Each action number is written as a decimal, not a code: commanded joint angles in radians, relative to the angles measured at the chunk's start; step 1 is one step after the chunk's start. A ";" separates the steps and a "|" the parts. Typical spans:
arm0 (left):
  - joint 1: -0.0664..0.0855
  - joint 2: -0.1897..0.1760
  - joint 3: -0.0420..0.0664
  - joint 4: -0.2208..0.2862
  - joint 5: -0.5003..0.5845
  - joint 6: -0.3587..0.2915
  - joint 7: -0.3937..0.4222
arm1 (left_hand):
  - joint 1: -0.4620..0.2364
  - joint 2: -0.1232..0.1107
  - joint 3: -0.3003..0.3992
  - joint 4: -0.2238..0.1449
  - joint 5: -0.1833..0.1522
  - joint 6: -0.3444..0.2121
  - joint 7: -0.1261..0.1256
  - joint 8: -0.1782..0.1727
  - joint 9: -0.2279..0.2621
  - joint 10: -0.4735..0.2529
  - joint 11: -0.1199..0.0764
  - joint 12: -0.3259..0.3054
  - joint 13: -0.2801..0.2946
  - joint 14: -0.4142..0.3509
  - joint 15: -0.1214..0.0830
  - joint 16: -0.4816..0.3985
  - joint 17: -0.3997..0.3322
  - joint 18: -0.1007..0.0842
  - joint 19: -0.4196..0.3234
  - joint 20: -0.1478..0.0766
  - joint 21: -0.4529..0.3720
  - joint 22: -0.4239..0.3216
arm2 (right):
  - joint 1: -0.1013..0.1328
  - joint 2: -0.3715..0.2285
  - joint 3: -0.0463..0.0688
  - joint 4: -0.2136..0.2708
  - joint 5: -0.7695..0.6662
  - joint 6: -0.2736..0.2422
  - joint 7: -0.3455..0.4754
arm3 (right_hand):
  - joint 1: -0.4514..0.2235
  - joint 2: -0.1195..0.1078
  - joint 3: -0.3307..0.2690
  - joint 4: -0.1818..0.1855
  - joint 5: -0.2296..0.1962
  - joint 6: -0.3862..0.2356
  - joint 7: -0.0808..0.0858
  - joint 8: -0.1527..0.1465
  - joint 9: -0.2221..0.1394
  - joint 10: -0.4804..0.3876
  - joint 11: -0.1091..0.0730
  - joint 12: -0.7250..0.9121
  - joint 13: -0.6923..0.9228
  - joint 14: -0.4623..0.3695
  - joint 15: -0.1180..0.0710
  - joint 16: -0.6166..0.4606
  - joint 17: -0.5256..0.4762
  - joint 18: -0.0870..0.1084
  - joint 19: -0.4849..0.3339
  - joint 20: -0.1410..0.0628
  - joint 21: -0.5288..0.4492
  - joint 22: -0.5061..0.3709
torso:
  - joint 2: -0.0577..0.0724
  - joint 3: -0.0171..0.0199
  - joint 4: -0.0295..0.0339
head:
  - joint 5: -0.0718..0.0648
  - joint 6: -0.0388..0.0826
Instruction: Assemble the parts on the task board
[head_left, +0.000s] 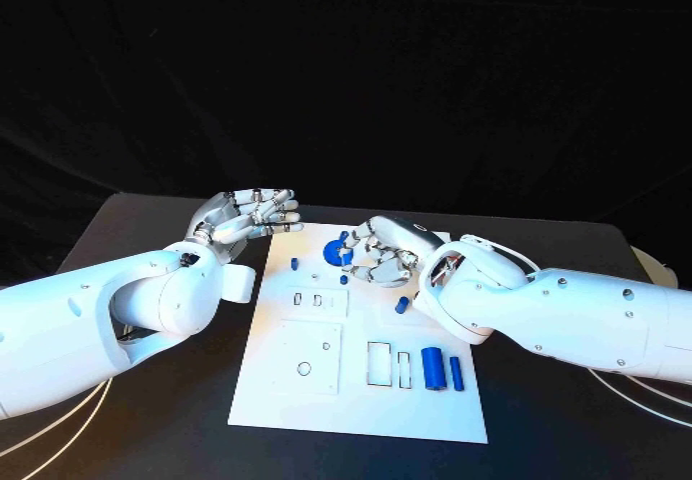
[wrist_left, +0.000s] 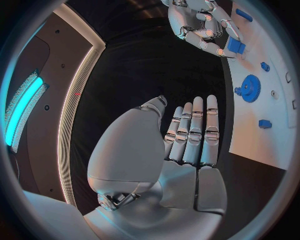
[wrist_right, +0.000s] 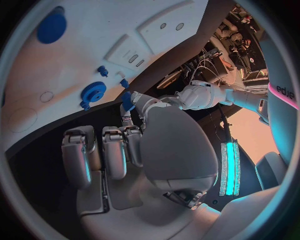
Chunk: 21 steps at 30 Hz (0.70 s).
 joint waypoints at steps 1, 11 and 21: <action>0.000 0.004 0.000 -0.002 -0.002 0.019 0.007 | 0.003 -0.003 0.008 0.000 -0.003 0.007 0.005 -0.004 -0.001 0.008 0.001 -0.003 0.001 0.002 0.005 -0.003 0.002 0.007 0.004 -0.001 -0.006 -0.002 | -0.008 0.029 -0.004 -0.013 -0.092 0.051 -0.087 | -0.017 -0.002 0.001 0.002 0.003 0.013 -0.018 0.039 0.045 0.018 -0.009 -0.001 0.162 0.104 -0.009 0.003 0.263 -0.014 0.105 -0.006 0.005 0.263 | 0.001 0.0006 -0.0006 | 0.010 -0.004; 0.000 0.008 0.000 -0.005 -0.002 0.018 0.008 | 0.003 -0.003 0.008 0.000 -0.003 0.007 0.005 -0.004 -0.001 0.008 0.001 -0.003 0.001 0.002 0.005 -0.003 0.002 0.007 0.004 -0.001 -0.006 -0.002 | -0.038 0.101 -0.013 -0.032 -0.173 0.095 -0.138 | -0.035 -0.008 -0.002 0.008 0.001 0.013 -0.020 0.045 0.049 0.018 -0.011 -0.002 0.161 0.104 -0.010 0.003 0.263 -0.014 0.105 -0.007 0.005 0.263 | 0.002 0.0021 -0.0009 | 0.018 -0.014; 0.001 0.008 0.000 -0.005 -0.002 0.019 0.008 | 0.003 -0.003 0.008 0.000 -0.003 0.007 0.005 -0.004 -0.001 0.008 0.001 -0.003 0.001 0.002 0.005 -0.003 0.002 0.007 0.004 -0.001 -0.006 -0.002 | -0.061 0.121 -0.016 -0.038 -0.208 0.123 -0.157 | -0.039 -0.011 -0.003 0.009 0.000 0.012 -0.020 0.047 0.050 0.018 -0.011 -0.003 0.161 0.104 -0.011 0.003 0.263 -0.014 0.105 -0.008 0.005 0.263 | 0.001 0.0028 -0.0028 | 0.026 -0.024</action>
